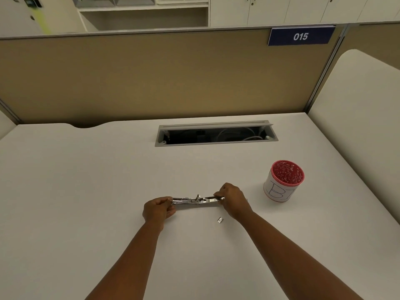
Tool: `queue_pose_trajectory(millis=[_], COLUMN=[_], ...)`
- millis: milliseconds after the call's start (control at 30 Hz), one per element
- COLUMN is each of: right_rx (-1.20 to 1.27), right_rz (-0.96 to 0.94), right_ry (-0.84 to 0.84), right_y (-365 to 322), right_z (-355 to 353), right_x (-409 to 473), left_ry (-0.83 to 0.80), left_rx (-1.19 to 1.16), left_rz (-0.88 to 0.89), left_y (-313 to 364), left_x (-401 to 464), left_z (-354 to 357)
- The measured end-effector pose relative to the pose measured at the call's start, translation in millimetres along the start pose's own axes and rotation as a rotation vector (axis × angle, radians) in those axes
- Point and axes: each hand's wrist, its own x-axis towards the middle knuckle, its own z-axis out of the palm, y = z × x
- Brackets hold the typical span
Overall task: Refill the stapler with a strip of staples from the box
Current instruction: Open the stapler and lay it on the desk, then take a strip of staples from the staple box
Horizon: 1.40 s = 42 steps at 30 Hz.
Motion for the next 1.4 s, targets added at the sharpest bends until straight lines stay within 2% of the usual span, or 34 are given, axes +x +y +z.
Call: queue_pose_trajectory(millis=[200, 333, 400, 467, 533, 633, 733, 800, 933, 1033, 1233, 1400], right_rx=[0.029, 0.110, 0.158, 0.204, 0.192, 0.055, -0.098, -0.113, -0.129, -0.058, 0.115, 0.155], right_rz=[0.050, 0.075, 0.051, 0.006, -0.096, -0.254, -0.356, -0.334, -0.246, -0.226, -0.228, -0.015], right_ry=[0.023, 0.029, 0.059, 0.160, 0.214, 0.046, -0.064, -0.059, -0.028, 0.095, 0.496, 0.782], right_y=[5.9, 11.0, 14.1, 16.2, 18.1, 18.9, 19.2, 18.0, 16.8, 17.5, 23.5, 53.7], right_z=[11.0, 10.2, 8.7, 5.1, 2.4, 2.6, 9.2, 13.3, 19.7, 12.7, -36.1, -74.4], right_x=[3.0, 4.1, 2.3, -4.1, -13.2, -25.8, -30.1, -32.4, -43.8, -54.2, -59.9, -56.5], left_ry=[0.085, 0.087, 0.094, 0.121, 0.149, 0.168, 0.159, 0.132, 0.078, 0.021, -0.100, -0.119], left_rx=[0.120, 0.109, 0.101, 0.114, 0.156, 0.292, 0.559, 0.644, 0.792, 0.882, 1.134, 1.299], left_rz=[0.025, 0.030, 0.024, 0.032, 0.065, 0.163, 0.370, 0.482, 0.488, 0.459, 0.401, 0.362], left_y=[-4.9, -7.0, -7.1, -8.0, -11.0, -16.9, -23.6, -28.6, -34.1, -38.3, -44.4, -32.4], left_x=[10.4, 12.7, 13.4, 12.7, 10.8, 3.3, -11.1, -21.1, -34.2, -39.6, -43.5, -44.9], left_z=[3.3, 0.9, -1.2, -3.1, -4.8, -5.2, -3.9, -2.3, -0.5, 1.2, 4.0, 13.7])
